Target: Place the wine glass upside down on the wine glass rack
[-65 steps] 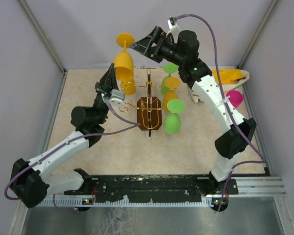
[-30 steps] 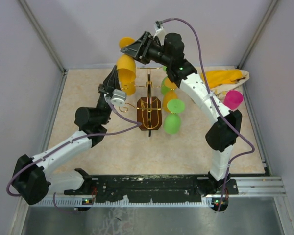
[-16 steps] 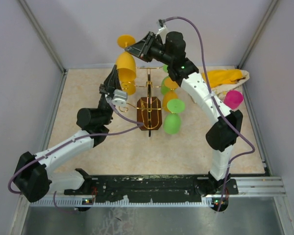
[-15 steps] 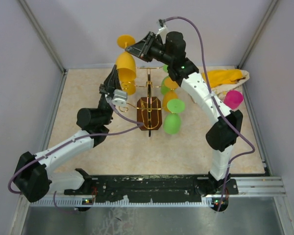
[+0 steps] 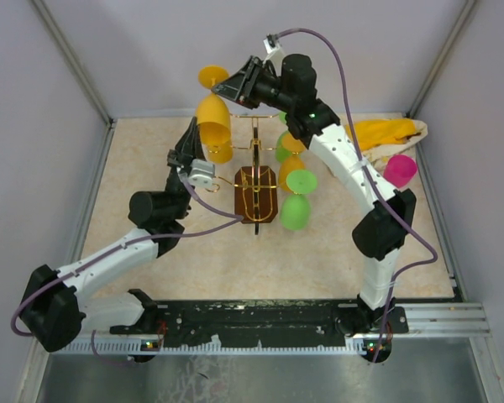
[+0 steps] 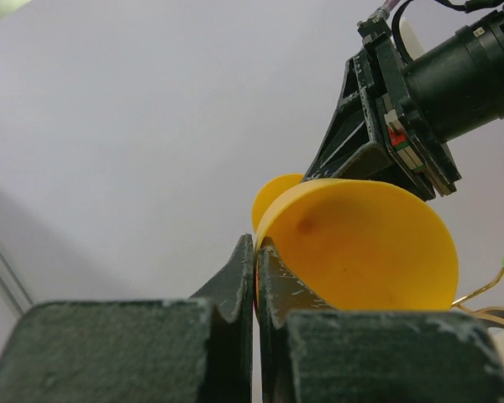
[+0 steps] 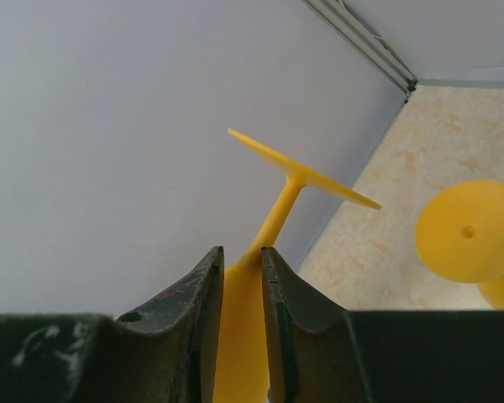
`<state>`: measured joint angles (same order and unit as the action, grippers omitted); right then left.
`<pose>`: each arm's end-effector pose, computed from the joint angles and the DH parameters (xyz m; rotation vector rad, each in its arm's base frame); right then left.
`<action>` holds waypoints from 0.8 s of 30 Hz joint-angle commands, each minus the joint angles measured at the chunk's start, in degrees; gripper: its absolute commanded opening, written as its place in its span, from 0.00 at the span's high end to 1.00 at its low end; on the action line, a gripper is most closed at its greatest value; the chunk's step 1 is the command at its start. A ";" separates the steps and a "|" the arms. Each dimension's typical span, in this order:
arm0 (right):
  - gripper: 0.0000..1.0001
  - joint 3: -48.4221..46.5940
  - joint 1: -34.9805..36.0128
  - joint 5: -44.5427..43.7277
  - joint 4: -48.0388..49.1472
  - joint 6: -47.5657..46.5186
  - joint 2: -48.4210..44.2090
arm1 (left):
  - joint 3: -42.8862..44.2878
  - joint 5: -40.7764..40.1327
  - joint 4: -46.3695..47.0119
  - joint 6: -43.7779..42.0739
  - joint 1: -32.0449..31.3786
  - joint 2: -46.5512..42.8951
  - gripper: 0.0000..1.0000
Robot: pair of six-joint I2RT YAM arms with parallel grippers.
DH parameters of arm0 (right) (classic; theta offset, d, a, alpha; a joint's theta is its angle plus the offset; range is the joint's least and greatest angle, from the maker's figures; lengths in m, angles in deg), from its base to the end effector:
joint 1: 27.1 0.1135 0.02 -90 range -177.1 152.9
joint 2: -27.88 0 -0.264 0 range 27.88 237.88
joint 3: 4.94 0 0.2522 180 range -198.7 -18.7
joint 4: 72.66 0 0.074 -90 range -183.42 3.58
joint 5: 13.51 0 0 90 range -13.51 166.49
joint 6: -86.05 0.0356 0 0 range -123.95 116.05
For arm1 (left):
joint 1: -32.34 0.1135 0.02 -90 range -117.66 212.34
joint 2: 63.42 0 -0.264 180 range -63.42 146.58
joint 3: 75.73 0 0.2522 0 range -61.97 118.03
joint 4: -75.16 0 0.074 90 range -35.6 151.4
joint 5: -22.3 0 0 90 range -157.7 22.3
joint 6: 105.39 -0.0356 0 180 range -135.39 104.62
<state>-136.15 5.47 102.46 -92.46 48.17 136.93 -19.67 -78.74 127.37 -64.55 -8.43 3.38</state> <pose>0.3672 0.2530 0.4625 -0.1136 1.7397 1.4787 0.1903 -0.1551 0.3813 0.4695 0.7267 0.2188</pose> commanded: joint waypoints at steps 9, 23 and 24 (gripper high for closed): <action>0.73 -5.89 0.21 4.09 -1.69 1.01 0.71 | -1.78 6.65 7.83 -0.53 -0.36 0.62 1.00; 0.67 -10.88 0.21 4.93 -7.37 -1.32 3.88 | -1.37 8.82 8.91 -1.84 -0.40 1.62 1.00; 0.68 -10.93 0.25 5.15 -7.20 -1.26 3.93 | -1.39 8.73 8.91 -1.85 -0.44 1.72 1.00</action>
<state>-143.78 5.37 105.22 -99.13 48.15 140.58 -21.22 -72.54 133.40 -66.69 -8.43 4.96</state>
